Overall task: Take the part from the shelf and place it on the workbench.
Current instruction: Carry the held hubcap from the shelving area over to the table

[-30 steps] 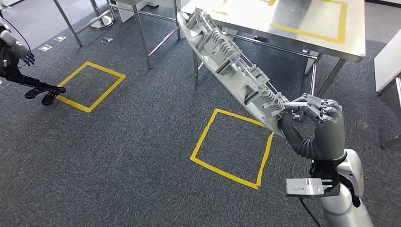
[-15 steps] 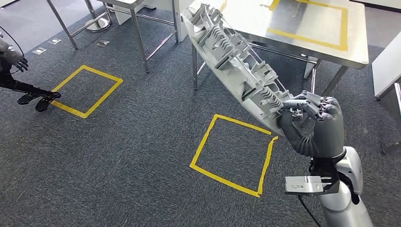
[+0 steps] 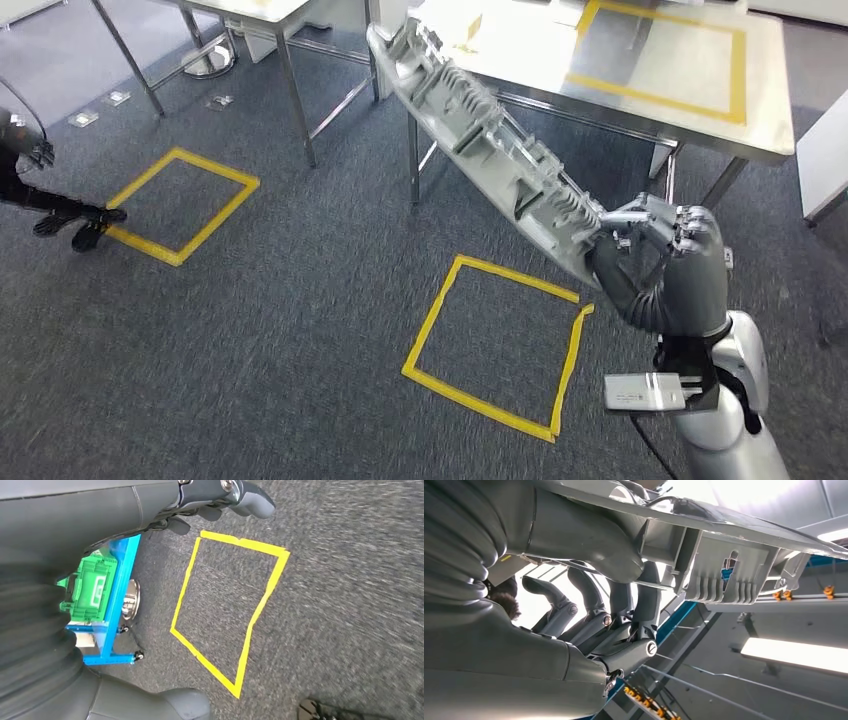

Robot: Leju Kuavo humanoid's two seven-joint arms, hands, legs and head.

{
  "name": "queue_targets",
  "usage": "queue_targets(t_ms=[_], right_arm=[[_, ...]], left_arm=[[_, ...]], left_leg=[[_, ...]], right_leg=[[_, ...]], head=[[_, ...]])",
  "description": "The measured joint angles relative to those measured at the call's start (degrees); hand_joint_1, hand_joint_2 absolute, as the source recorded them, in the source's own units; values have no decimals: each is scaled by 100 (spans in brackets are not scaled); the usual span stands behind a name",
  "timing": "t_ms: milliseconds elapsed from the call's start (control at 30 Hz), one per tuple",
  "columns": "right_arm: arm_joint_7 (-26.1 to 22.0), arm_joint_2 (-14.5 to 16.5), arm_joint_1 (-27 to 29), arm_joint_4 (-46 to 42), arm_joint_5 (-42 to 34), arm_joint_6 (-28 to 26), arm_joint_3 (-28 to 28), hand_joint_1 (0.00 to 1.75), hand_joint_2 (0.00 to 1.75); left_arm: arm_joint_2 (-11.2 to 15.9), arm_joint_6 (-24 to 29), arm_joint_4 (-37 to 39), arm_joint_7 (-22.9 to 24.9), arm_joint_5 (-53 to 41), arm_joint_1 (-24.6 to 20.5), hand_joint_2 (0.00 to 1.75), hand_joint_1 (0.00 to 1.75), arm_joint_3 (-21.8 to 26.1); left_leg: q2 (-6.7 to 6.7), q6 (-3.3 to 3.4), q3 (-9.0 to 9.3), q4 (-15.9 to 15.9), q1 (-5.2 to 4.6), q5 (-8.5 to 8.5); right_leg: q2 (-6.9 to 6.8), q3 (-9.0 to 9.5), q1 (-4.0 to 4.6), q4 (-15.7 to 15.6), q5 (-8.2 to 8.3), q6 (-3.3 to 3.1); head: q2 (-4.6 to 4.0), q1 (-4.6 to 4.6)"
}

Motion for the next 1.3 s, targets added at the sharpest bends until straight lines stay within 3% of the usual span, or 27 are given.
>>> queue_targets(t_ms=[67, 167, 200, 233, 267, 333, 367, 400, 500, 567, 667, 700, 733, 767, 833, 867, 933, 1000, 1067, 1133, 1200, 1233, 1267, 1300], right_arm=[[1, 0, -4, -9, -1, 4, 0, 175, 175], [1, 4, -12, -16, -7, 45, 0, 175, 175], [2, 5, -12, -16, -12, 71, 0, 175, 175], [4, 5, -14, -16, -20, 99, 0, 175, 175], [5, 5, -20, -16, -28, 121, 0, 175, 175], [4, 4, -51, -15, -45, 155, 0, 175, 175], [1, 5, -75, -14, -54, 164, 0, 175, 175], [-2, 7, -99, -14, -60, 171, 2, 175, 175], [-4, 8, -128, -15, -67, 177, 5, 175, 175], [-3, 8, -121, -20, -68, 176, 6, 175, 175], [-5, 9, -70, -22, -69, 173, 7, 175, 175], [-5, 9, -38, -22, -69, 172, 7, 175, 175], [-5, 9, -6, -22, -68, 170, 7, 175, 175], [-5, 9, 20, -24, -68, 169, 7, 175, 175], [-5, 9, 47, -48, -68, 163, 5, 175, 175], [-5, 11, 54, -66, -66, 158, 4, 175, 175], [-4, 17, 82, -120, -59, 145, -5, 175, 175], [0, 22, 134, -179, -48, 139, -19, 175, 175], [4, 27, 198, -247, -34, 133, -31, 175, 175], [5, 41, 267, -305, -19, 121, -38, 175, 175], [5, 55, 349, -338, -2, 110, -40, 175, 175], [5, 59, 396, -348, 8, 107, -43, 175, 175], [6, 59, 437, -354, 16, 105, -48, 175, 175], [6, 59, 467, -357, 23, 105, -52, 175, 175]], left_arm=[[3, 0, 0, 1, -3, -15, 175, 0, 2], [3, 1, 1, 19, -2, -23, 175, 0, 4], [3, 1, 1, 29, 3, -15, 175, 0, 10], [4, 2, 2, 38, 8, -6, 175, 0, 17], [4, 4, 1, 45, 11, -1, 175, 0, 25], [4, 9, 2, 50, 16, 7, 175, 0, 37], [4, 11, 3, 45, 17, 8, 175, 0, 40], [2, 14, 4, 38, 17, 9, 175, 0, 43], [-3, 20, 3, 13, 17, 8, 175, 0, 57], [-2, 20, 1, 1, 9, 3, 175, 0, 66], [-1, 20, 0, -4, 0, -1, 175, 0, 70], [-1, 20, 0, -3, -1, 2, 175, 0, 72], [-1, 20, 0, -2, -3, 4, 175, 0, 73], [-1, 20, 0, 0, -7, 5, 175, 0, 75], [-3, 19, 2, 1, -15, 6, 175, 0, 76], [-4, 19, 2, 1, -18, 6, 175, 0, 76], [-5, 16, 2, 2, -22, 9, 175, 0, 76], [-5, 11, 1, 1, -34, 5, 175, 0, 77], [-5, 3, 1, -5, -51, -11, 175, 0, 78], [-3, -8, 0, -20, -66, -23, 175, 0, 78], [1, -22, 1, -29, -74, -9, 175, 0, 78], [4, -29, 2, -29, -75, 3, 175, 0, 78], [8, -35, 2, -30, -76, 12, 175, 0, 78], [14, -40, 1, -31, -78, 18, 175, 0, 78]], left_leg=[[6, -55, -180, 388, 9, -99], [9, -130, -845, 1359, 43, -475], [9, -140, -1010, 1506, 51, -525], [9, -144, -1090, 1467, 57, -460], [10, -143, -1074, 1228, 63, -261], [12, -145, -927, 493, 74, 309], [16, -118, -875, 219, 75, 484], [18, -79, -848, 69, 72, 595], [28, 62, -798, 18, 72, 622], [47, 125, -734, -4, 84, 583], [112, 184, -630, -13, 67, 472], [144, 193, -581, -13, 57, 426], [181, 199, -521, -13, 46, 375], [222, 199, -454, -13, 35, 323], [317, 185, -308, -11, 12, 215], [366, 165, -250, -12, -2, 164], [475, 104, -160, -6, -21, 89], [546, 32, -87, 32, -21, 57], [378, -30, -137, 281, -2, -32], [139, -80, -468, 868, 25, -272], [72, -119, -887, 1436, 47, -531], [64, -131, -1014, 1517, 57, -560], [53, -137, -1044, 1395, 66, -458], [17, -142, -1001, 1111, 77, -237]], right_leg=[[2, 118, -29, -21, -53, -63], [7, 234, -36, -24, -167, -98], [14, 284, -40, -23, -212, -93], [22, 347, -47, -22, -261, -81], [29, 420, -57, -22, -315, -64], [34, 544, -68, -5, -430, -9], [37, 576, -66, 2, -478, 23], [41, 586, -59, 4, -515, 60], [60, 570, -49, 64, -532, 154], [43, 359, -59, 445, -563, 197], [22, -321, -63, 1463, -948, 242], [20, -493, -62, 1649, -1031, 238], [17, -576, -59, 1647, -993, 220], [2, -552, -49, 1440, -819, 191], [-172, -316, 14, 684, -293, 90], [-284, -213, 51, 386, -184, 48], [-394, -112, 97, 120, -169, -4], [-257, -17, 68, 60, -139, -38], [-120, 120, 20, 16, -91, -94], [0, 204, -10, 9, -120, -128], [148, 257, -21, 9, -179, -131], [232, 300, -28, 10, -218, -122], [312, 351, -37, 11, -258, -105], [387, 408, -50, 13, -301, -83]], head=[[-1, -16], [-1, -28], [-1, -28], [-1, -29], [-1, -29], [1, -36], [0, -45], [-1, -51], [-1, -50], [0, -36], [0, -24], [0, -24], [-1, -24], [-1, -24], [-1, -25], [0, -25], [1, -26], [0, -24], [0, -36], [0, -57], [0, -67], [0, -69], [0, -70], [0, -69]])
